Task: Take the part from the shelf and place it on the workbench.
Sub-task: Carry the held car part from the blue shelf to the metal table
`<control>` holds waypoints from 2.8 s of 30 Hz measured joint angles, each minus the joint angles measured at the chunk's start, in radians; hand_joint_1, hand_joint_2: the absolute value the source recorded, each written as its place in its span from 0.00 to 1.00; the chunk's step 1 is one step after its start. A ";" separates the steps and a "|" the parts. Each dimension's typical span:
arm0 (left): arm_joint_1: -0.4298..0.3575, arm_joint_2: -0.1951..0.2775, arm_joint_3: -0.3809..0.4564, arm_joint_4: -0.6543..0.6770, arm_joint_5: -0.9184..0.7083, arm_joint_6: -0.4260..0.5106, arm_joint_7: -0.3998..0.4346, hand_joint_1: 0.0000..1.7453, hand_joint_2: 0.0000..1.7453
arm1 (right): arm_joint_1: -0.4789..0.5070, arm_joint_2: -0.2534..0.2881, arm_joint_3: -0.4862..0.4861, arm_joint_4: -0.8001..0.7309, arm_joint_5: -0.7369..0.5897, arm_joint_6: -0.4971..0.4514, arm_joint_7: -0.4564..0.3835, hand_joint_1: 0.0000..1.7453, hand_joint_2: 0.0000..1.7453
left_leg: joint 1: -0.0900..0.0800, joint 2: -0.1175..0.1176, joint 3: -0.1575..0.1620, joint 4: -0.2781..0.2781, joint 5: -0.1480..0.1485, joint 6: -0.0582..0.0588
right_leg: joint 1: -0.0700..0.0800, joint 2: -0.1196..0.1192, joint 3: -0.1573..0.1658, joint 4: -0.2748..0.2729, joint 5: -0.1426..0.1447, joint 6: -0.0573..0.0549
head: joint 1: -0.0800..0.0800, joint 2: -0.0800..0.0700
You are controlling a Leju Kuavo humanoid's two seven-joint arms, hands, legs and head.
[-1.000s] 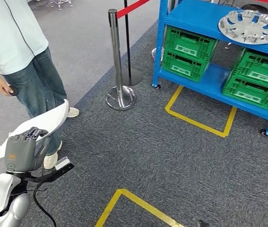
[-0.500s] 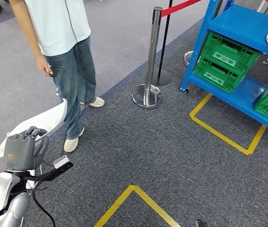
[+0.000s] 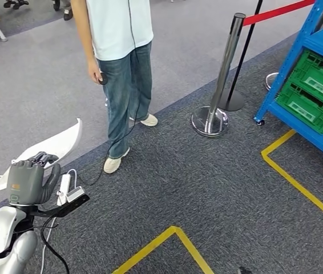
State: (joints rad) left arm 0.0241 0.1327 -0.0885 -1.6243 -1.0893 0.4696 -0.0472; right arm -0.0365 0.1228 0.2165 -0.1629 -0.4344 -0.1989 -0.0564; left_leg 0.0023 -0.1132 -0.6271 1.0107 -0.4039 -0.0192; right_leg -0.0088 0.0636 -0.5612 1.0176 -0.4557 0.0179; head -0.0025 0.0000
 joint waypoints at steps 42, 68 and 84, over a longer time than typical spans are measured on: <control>-0.001 0.016 0.040 0.012 0.024 -0.012 0.020 1.00 1.00 | -0.001 0.001 0.000 0.000 -0.005 -0.012 -0.002 0.00 0.00 | -0.003 0.197 0.031 -0.011 -0.011 -0.006 | 0.015 -0.166 0.007 -0.005 -0.009 0.008 | -0.009 0.000; 0.010 0.007 0.049 0.014 0.011 -0.028 0.037 1.00 1.00 | 0.002 0.002 0.000 0.000 -0.007 -0.019 0.002 0.00 0.00 | 0.009 0.104 -0.100 0.221 -0.087 -0.024 | 0.001 -0.109 0.000 -0.007 -0.004 -0.007 | -0.013 0.000; 0.018 0.001 0.050 0.013 0.000 -0.046 0.055 1.00 1.00 | 0.001 0.002 0.000 0.000 -0.007 -0.019 -0.003 0.00 0.00 | 0.007 0.040 0.025 -0.018 -0.007 0.034 | 0.007 -0.054 -0.096 0.191 -0.074 0.034 | 0.001 0.000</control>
State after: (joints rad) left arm 0.0422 0.1337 -0.0389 -1.6117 -1.0896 0.4238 0.0077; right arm -0.0352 0.1247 0.2163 -0.1633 -0.4414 -0.2174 -0.0591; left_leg 0.0090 -0.0734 -0.6018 0.9926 -0.4107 0.0147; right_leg -0.0014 0.0101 -0.6573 1.2085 -0.5298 0.0520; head -0.0015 0.0000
